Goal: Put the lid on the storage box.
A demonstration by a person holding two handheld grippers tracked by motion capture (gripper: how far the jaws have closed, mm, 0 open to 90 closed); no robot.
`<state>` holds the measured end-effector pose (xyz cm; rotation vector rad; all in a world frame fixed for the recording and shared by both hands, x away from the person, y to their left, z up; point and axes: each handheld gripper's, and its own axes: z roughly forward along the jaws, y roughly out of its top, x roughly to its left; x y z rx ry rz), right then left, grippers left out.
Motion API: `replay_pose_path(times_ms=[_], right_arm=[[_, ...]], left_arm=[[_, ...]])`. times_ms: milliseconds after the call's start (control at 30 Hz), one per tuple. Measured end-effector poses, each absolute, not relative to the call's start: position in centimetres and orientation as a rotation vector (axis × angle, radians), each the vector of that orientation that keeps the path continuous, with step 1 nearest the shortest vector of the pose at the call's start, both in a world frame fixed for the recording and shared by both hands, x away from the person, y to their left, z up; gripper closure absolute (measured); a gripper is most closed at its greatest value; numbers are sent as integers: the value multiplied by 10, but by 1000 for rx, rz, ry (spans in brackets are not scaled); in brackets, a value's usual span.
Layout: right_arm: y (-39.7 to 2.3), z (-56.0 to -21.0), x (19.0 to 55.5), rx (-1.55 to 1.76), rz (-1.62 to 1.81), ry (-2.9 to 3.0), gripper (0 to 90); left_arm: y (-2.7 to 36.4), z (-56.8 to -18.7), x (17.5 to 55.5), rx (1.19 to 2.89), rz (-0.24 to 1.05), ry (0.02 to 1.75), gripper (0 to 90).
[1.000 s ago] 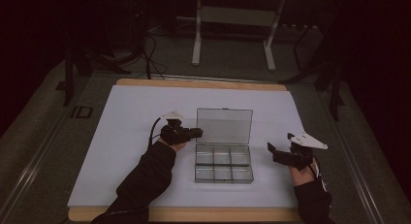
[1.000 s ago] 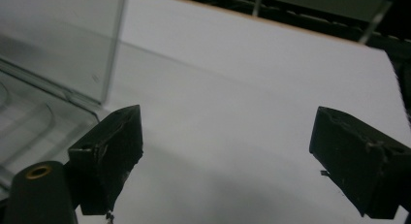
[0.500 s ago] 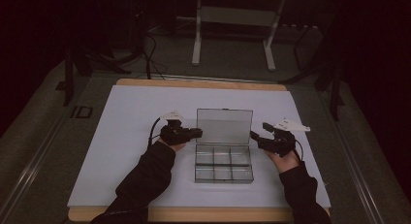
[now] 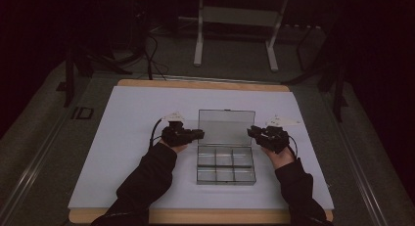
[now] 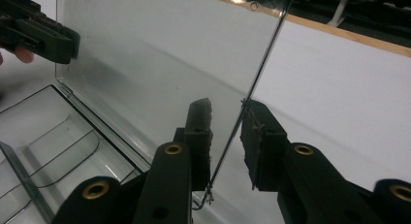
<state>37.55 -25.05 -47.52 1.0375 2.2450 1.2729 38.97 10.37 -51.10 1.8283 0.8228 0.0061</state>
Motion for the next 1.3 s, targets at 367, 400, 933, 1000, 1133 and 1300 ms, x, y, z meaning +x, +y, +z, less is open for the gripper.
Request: replay_pose_path(times_ms=[367, 400, 933, 1000, 1133, 1300], right_arm=[[-256, -470, 367, 977, 1287, 2264, 778], [-257, -470, 366, 974, 1292, 2264, 779], [-265, -468, 342, 881, 1338, 2285, 777], [-266, -469, 340, 869, 1336, 2290, 777], [-267, -469, 336, 840, 1335, 2307, 784], [-270, -471, 332, 815, 1330, 2331, 797]], left_arm=[[103, -501, 380, 1839, 44, 818, 804], [104, -500, 379, 1838, 44, 815, 804], [109, -491, 358, 1867, 100, 773, 775], [110, -490, 355, 1876, 106, 765, 778], [111, -490, 351, 1892, 102, 752, 780], [111, -490, 345, 1914, 110, 738, 779]])
